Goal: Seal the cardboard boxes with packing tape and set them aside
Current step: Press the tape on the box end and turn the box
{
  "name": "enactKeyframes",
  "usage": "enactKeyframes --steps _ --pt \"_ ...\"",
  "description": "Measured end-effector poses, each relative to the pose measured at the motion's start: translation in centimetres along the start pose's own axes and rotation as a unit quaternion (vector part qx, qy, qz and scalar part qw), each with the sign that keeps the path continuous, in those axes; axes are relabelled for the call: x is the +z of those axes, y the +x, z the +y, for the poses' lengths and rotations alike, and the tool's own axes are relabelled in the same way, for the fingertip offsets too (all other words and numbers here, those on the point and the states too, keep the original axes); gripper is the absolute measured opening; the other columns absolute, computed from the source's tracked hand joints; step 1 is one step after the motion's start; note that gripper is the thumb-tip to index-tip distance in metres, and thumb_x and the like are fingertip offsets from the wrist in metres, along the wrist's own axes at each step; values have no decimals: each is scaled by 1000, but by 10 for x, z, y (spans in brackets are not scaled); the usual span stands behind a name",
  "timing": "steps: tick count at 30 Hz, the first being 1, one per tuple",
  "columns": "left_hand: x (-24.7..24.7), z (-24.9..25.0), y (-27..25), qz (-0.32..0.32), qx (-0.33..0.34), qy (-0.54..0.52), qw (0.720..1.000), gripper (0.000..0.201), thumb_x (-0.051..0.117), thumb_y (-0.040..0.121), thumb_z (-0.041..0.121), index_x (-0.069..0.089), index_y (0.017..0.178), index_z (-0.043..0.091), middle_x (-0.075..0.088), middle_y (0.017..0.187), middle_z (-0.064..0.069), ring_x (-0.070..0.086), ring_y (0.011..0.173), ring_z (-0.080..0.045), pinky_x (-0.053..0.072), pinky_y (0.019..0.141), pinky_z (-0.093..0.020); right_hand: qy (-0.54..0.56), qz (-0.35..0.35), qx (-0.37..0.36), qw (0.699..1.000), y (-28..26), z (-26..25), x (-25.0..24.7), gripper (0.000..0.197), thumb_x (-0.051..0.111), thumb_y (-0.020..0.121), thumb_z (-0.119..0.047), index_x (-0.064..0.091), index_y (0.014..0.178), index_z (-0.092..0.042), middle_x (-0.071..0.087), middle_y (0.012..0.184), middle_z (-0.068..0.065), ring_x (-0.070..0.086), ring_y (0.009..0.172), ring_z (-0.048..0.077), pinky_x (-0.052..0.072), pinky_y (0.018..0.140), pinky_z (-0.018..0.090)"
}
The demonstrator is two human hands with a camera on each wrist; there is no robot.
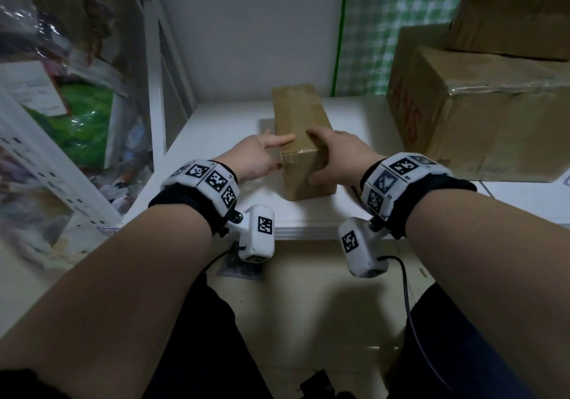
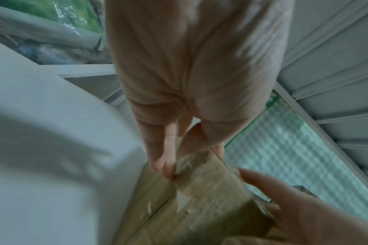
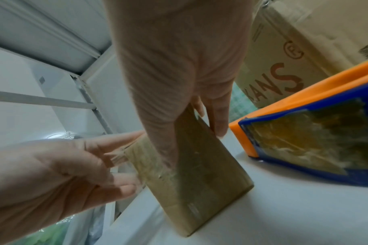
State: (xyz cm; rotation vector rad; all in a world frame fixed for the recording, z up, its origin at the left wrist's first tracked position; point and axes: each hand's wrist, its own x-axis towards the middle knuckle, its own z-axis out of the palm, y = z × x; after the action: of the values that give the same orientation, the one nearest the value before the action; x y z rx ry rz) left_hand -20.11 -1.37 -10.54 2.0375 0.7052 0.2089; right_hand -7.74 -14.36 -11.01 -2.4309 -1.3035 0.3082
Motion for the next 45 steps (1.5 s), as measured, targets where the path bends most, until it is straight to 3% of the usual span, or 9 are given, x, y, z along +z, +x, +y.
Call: enactKeyframes --steps 2,6,10,15,19,22,27,34,45 --pt "4 -7 -1 -19 28 22 999 71 57 82 -12 47 137 31 41 146 -2 59 105 -22 46 77 -27 -6 36 -3 999 2 3 4 79 72 78 -28 32 146 -30 52 132 11 49 120 28 41 97 33" --pt "4 -12 1 -5 65 22 998 67 58 82 -14 47 139 19 59 119 -3 56 96 -9 43 61 -3 29 65 -19 997 7 11 6 58 63 87 -39 43 141 -32 57 134 2 52 122 22 41 102 34" --pt "5 -7 4 6 109 104 989 65 66 79 -8 49 137 16 56 104 0 54 89 -6 38 70 3 71 48 -20 996 7 20 3 56 58 88 -50 45 140 -33 54 138 0 50 125 18 39 106 30" --pt "8 -3 6 4 136 213 968 76 77 73 6 45 140 24 62 119 -4 61 94 -12 44 94 -20 98 31 -7 995 2 23 -1 57 55 90 -51 42 143 -33 49 142 -3 46 129 14 32 102 20" --pt "10 -3 8 10 153 266 952 81 80 71 12 42 142 26 62 124 -4 59 94 -12 40 89 -15 92 3 -10 996 -2 25 -4 78 72 78 -47 35 146 -33 49 142 -2 46 127 15 32 95 16" --pt "10 -4 10 8 162 287 944 84 81 70 15 39 143 25 62 124 -5 60 104 -17 37 87 -14 50 22 -6 998 1 22 1 91 82 66 -43 37 145 -32 51 136 4 49 123 20 38 96 23" --pt "11 -4 14 6 171 319 932 86 82 70 22 37 144 26 65 113 -7 60 97 -19 43 89 -23 67 88 17 994 8 16 11 75 75 70 -55 50 135 -29 57 124 9 56 113 23 42 96 29" --pt "15 -3 21 17 180 349 920 86 82 70 28 38 144 25 64 118 -9 58 107 -25 36 83 -20 111 71 26 991 4 17 2 72 74 71 -57 54 133 -27 60 129 -3 56 117 15 43 103 32" --pt "23 -9 27 44 144 407 901 90 72 72 49 25 147 35 60 121 -8 55 109 -29 49 87 -39 112 55 25 992 -3 15 0 71 68 76 -59 50 137 -30 61 128 -5 57 117 13 44 101 31"
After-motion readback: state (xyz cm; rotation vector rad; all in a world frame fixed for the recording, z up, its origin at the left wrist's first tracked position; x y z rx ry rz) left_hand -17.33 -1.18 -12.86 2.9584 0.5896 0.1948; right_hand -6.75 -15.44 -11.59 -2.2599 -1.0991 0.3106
